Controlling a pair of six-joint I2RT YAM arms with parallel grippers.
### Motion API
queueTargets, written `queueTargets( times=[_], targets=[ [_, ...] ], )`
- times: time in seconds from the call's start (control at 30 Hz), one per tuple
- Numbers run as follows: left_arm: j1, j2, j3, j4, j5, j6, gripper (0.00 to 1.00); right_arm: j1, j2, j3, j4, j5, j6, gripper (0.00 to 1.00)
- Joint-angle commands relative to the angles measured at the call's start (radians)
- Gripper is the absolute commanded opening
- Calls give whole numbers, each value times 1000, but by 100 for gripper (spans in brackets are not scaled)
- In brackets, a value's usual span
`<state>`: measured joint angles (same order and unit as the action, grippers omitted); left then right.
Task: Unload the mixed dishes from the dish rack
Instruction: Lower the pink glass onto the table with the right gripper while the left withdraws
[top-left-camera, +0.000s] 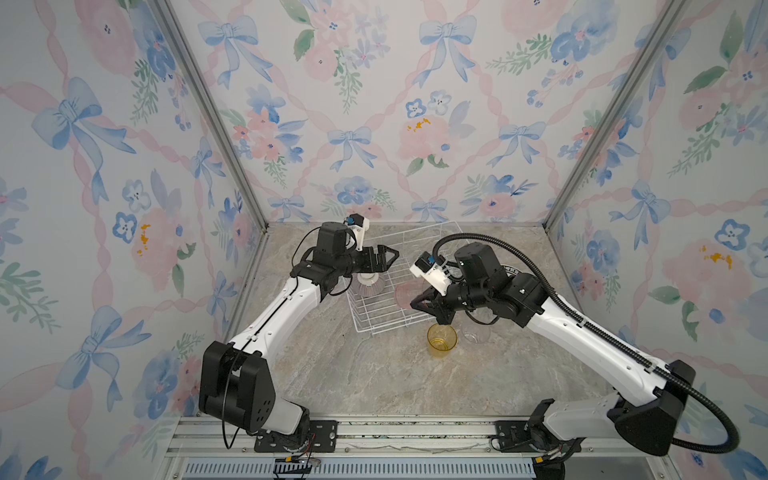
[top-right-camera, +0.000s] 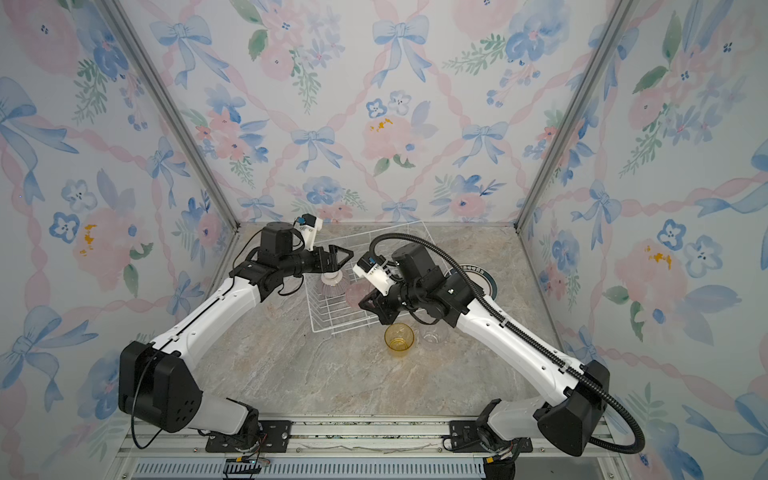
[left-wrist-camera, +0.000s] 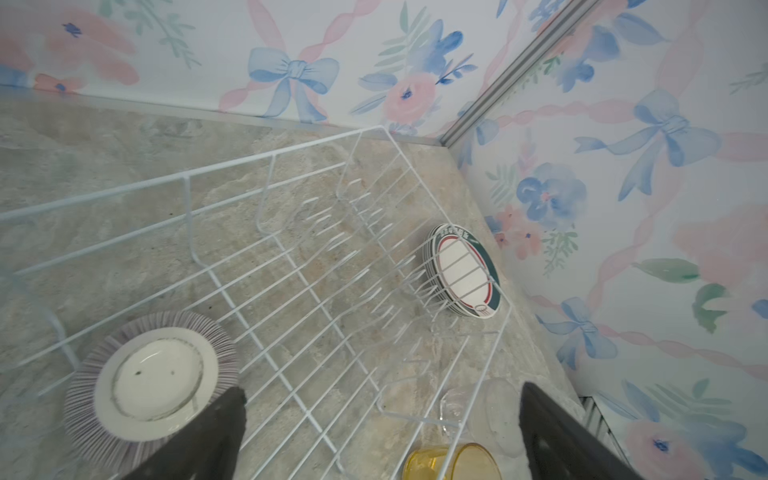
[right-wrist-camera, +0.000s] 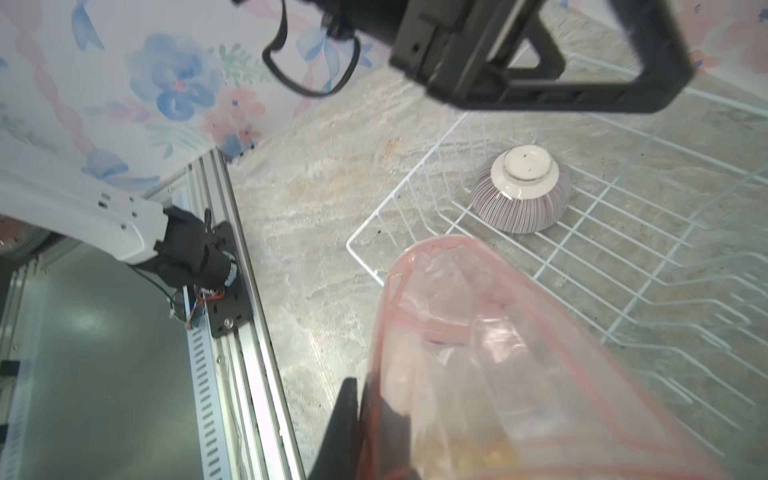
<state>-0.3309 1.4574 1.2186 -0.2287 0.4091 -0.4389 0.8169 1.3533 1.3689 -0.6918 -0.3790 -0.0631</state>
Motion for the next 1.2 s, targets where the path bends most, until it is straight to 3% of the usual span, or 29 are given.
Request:
queueTargets(
  times=[0.0, 0.13, 0.43, 0.83, 1.17],
  targets=[
    [3, -31, 46, -119, -138, 81, 98, 82, 11, 47, -233, 194, -123, 0],
    [17, -53, 55, -157, -188, 106, 98, 187, 39, 55, -289, 281, -138, 0],
    [43, -64, 52, -182, -178, 117, 98, 329, 188, 77, -366, 318, -194, 0],
    [74, -73, 67, -185, -147, 149, 98, 386, 427, 123, -384, 487, -241, 0],
    [101, -36, 98, -184, -107, 190, 98, 389, 569, 195, -402, 527, -230, 0]
  ],
)
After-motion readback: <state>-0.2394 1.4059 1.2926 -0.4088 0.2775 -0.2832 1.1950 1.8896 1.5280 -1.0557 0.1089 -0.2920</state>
